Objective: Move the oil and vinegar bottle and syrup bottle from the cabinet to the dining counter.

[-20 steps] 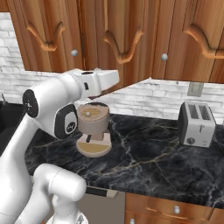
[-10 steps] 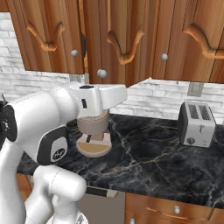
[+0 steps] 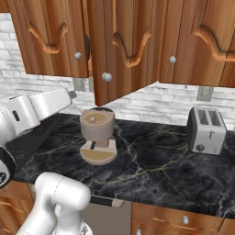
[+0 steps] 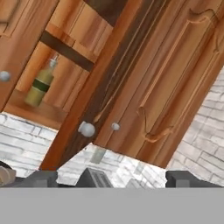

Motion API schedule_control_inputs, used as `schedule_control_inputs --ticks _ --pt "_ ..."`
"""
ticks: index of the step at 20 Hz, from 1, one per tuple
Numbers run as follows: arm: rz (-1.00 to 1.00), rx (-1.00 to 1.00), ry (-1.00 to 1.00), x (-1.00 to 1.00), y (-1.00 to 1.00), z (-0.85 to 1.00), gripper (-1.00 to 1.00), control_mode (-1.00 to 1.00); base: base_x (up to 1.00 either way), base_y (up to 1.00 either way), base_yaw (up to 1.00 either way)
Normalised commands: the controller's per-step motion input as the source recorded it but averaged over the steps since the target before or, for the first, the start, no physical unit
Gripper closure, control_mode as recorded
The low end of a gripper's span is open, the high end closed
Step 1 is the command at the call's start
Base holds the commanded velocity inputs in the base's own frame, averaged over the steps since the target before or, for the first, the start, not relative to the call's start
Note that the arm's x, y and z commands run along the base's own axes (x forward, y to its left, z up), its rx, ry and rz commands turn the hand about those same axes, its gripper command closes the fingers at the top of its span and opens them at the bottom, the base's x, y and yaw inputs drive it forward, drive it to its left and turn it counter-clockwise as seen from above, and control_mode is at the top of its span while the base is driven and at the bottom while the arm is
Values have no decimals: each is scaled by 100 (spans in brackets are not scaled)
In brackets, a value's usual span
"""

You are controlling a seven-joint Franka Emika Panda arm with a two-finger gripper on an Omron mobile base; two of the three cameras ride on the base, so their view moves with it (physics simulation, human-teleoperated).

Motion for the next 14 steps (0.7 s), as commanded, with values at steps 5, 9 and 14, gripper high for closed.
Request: schedule_control_inputs --ticks 5,9,14 --pt "-4 -25 15 1 100 4 -100 -100 0 0 0" --pt "-8 -23 18 25 93 19 -100 -100 0 0 0" --pt "-11 -20 28 54 34 4 -100 -100 0 0 0"
